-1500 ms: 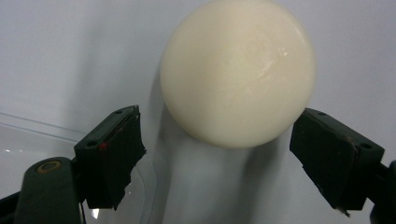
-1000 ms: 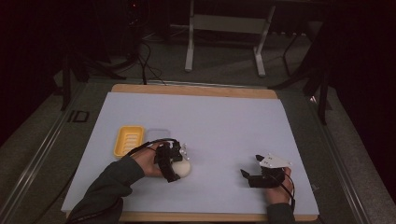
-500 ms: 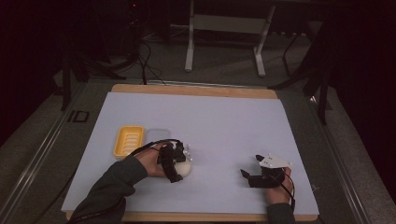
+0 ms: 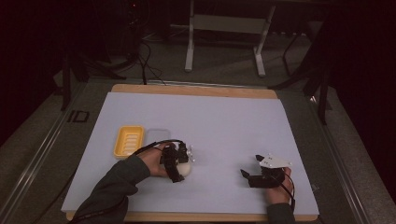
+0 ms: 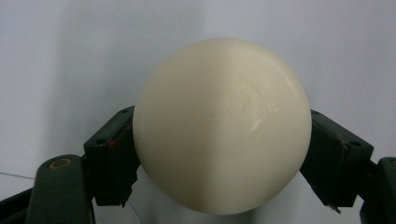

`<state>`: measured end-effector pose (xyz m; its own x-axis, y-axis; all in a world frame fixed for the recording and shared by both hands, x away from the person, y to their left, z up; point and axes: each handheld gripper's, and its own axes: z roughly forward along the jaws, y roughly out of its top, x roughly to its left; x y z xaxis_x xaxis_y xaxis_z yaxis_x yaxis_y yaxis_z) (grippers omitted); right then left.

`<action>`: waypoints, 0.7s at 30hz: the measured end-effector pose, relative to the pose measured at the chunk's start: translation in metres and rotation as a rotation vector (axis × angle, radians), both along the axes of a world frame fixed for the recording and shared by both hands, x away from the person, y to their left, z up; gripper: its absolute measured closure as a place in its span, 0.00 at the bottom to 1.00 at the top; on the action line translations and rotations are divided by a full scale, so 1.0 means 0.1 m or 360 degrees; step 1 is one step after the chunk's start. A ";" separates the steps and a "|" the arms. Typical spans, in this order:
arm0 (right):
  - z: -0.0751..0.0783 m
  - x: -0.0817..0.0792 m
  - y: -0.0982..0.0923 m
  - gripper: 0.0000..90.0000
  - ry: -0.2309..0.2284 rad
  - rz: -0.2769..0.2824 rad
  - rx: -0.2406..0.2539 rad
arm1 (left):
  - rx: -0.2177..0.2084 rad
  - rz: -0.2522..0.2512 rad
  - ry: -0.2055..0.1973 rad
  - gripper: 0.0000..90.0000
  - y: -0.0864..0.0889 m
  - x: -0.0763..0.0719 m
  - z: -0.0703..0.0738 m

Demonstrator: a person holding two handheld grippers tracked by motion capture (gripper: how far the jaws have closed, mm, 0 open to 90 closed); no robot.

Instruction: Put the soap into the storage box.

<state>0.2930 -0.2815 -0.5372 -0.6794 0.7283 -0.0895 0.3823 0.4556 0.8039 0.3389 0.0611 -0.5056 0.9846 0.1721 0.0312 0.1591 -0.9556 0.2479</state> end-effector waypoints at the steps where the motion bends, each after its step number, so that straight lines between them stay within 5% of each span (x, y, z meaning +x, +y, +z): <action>1: 0.00 0.00 0.00 0.16 0.0000 0.0000 0.0000 | 0.0003 -0.0002 -0.0002 0.24 0.00 0.00 0.00; 21: 0.00 0.00 0.00 0.16 0.0000 0.0002 0.0000 | 0.0080 -0.0035 0.0043 0.25 -0.08 0.05 0.01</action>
